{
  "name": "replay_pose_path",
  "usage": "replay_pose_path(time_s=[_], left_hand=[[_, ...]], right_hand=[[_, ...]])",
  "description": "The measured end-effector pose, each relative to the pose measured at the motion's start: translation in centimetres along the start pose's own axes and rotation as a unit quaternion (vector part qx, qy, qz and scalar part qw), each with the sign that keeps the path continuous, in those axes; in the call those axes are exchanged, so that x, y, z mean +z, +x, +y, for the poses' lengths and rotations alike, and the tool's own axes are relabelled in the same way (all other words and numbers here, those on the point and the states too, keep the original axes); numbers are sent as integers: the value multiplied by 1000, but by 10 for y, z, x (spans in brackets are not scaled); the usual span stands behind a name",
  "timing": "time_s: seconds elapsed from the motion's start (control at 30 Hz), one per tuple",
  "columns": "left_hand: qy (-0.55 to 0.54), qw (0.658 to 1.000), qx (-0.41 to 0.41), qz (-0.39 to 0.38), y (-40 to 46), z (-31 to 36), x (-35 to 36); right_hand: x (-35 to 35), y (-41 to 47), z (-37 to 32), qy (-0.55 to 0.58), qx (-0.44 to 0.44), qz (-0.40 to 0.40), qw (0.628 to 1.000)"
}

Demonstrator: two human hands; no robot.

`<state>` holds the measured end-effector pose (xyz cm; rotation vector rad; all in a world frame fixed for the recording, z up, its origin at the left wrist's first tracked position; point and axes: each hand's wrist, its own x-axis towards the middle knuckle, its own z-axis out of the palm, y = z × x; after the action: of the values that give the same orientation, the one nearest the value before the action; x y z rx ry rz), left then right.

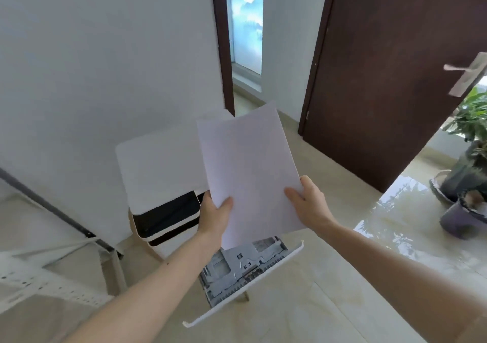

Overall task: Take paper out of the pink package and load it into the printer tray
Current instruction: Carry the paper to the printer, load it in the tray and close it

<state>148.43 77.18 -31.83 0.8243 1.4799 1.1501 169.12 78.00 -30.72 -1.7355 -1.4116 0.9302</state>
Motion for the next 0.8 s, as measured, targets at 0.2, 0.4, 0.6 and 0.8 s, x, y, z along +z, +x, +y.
replay_pose_path(time_s=[0.2,0.4,0.6,0.8], left_hand=[[-23,997,-54,56,-25,-38,14],[-38,989,-103,95,-55,-75,12],[-25,988,-114,98,-72,-99,0],[-21,986,-138,91,-89,-124,-11]], right_hand=[[-12,6,31,-35,-4,-87,996],[0,-10,61,-40,2,-137,990],[20,-31,85,-37,18,-148,988],[34,-57,105,-47,28,-139,989]])
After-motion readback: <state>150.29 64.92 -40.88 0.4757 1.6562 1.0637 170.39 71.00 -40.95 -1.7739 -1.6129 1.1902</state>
